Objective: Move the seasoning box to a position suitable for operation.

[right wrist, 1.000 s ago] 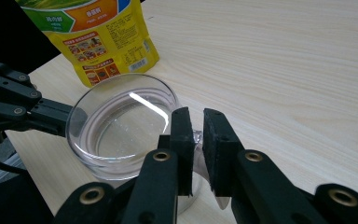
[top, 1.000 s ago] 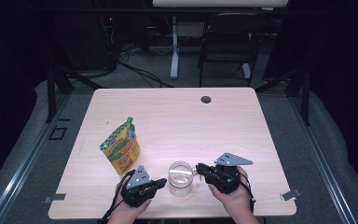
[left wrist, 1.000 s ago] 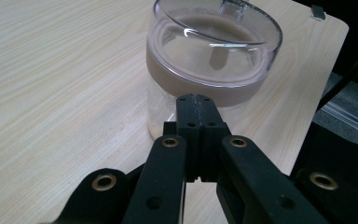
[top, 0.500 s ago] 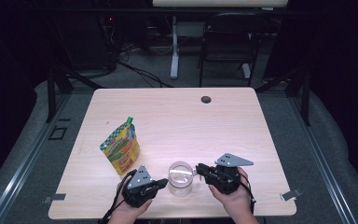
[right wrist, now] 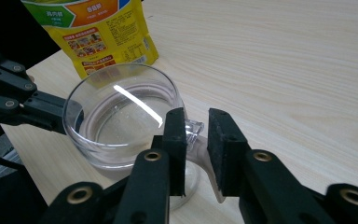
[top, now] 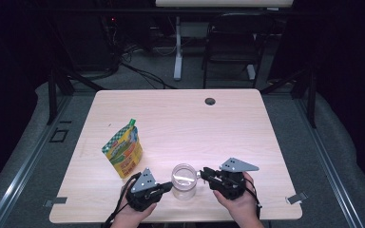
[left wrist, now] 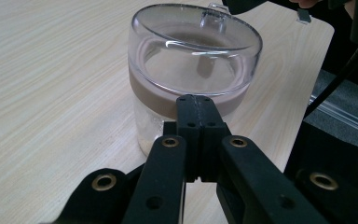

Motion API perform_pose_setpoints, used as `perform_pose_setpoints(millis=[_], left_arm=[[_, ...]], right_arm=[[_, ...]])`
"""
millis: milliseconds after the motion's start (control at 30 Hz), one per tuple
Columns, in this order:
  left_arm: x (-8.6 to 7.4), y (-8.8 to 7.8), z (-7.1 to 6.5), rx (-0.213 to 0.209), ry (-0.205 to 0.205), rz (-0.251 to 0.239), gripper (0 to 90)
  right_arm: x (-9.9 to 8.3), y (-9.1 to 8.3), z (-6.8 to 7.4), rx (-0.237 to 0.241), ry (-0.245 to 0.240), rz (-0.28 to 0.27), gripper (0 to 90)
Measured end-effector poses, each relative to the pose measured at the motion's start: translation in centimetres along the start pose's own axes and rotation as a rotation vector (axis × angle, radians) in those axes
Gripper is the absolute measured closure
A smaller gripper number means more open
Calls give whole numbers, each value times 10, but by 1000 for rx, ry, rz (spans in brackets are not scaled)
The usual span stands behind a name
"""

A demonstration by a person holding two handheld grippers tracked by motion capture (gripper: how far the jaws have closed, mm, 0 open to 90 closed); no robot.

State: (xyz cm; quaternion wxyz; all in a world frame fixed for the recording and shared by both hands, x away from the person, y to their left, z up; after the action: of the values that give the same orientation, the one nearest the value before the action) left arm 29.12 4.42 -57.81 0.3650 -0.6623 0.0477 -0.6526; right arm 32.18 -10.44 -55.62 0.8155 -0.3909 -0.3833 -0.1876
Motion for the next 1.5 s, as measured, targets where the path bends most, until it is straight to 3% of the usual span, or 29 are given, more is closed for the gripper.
perform_pose_setpoints(millis=[300, 567, 900, 1167, 1500], left_arm=[[10, 0, 3, -3, 10, -15, 900], [23, 0, 4, -15, 11, -40, 900], [33, 1, 3, -26, 15, -51, 900], [35, -1, 2, -16, 28, -48, 900], [23, 2, 5, -2, 18, -20, 900]], right_arm=[[-4, -7, 2, 38, -43, -20, 542], [-15, -9, 8, 28, -118, -2, 421], [-23, -8, 18, 2, -206, 10, 411], [-24, 3, 29, -22, -281, -1, 405], [-22, 7, 32, -25, -285, -20, 426]])
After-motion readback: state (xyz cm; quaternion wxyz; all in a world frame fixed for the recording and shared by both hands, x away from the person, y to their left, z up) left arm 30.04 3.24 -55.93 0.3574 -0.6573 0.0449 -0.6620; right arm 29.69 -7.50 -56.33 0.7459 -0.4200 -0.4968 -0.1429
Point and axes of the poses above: each handheld gripper's, and its own axes: y roughly forward along the jaws, x roughly out of its top, z roughly to its left, the point moved 10 cm from there along y, roughly forward along the jaws, and after that the axes turned 15 degrees about y, right-handed, at the moved point
